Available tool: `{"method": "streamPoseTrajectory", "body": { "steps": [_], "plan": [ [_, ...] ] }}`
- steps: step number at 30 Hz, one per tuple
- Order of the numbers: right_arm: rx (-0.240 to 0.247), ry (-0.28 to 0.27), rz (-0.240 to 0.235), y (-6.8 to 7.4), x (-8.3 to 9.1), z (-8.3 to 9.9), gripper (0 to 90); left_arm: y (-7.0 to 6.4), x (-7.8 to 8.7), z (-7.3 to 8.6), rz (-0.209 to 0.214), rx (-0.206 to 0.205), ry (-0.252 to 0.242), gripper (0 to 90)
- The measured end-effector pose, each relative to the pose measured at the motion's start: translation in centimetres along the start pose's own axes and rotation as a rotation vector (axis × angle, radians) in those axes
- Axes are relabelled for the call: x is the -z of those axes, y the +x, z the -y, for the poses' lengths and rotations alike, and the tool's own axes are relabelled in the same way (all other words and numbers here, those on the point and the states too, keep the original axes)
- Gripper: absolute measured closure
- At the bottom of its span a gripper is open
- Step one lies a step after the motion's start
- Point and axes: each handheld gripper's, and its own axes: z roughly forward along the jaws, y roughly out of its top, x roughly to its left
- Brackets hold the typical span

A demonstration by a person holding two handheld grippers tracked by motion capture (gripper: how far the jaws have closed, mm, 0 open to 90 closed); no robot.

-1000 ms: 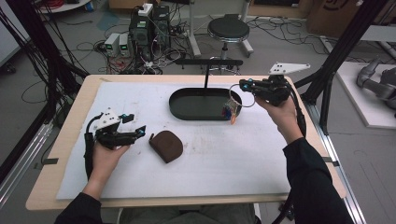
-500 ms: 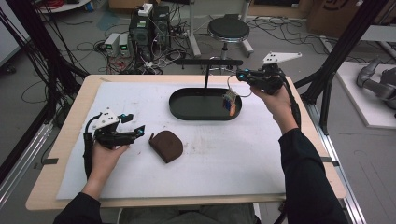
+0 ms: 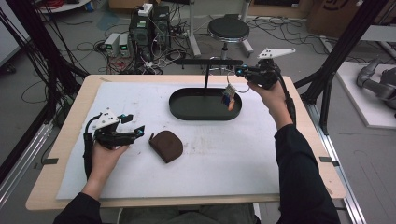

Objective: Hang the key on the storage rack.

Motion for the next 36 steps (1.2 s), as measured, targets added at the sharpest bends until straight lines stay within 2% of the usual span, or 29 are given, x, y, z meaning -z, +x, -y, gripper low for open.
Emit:
{"method": "streamPoseTrajectory", "body": {
  "steps": [6,9,15,22,36],
  "plan": [
    [-0.012,-0.003,0.019,-0.7,-0.5,-0.3,87.9,0.1,0.1,0.1,-0.001,-0.001,0.001,31.0],
    [-0.03,0.012,0.028,-1.1,-1.0,-0.1,87.9,0.1,0.2,0.1,-0.002,0.004,-0.002,30.9],
    [-0.049,0.006,0.043,-1.6,-1.4,0.2,87.8,0.2,0.2,0.2,-0.007,0.003,0.001,30.9],
    [-0.098,0.019,0.071,-2.6,-2.0,0.8,87.8,0.2,0.2,0.2,-0.004,0.005,0.003,30.9],
    [-0.125,0.025,0.089,-3.2,-2.6,1.2,87.8,0.2,0.2,0.3,-0.004,0.002,0.005,30.9]
  ]
}}
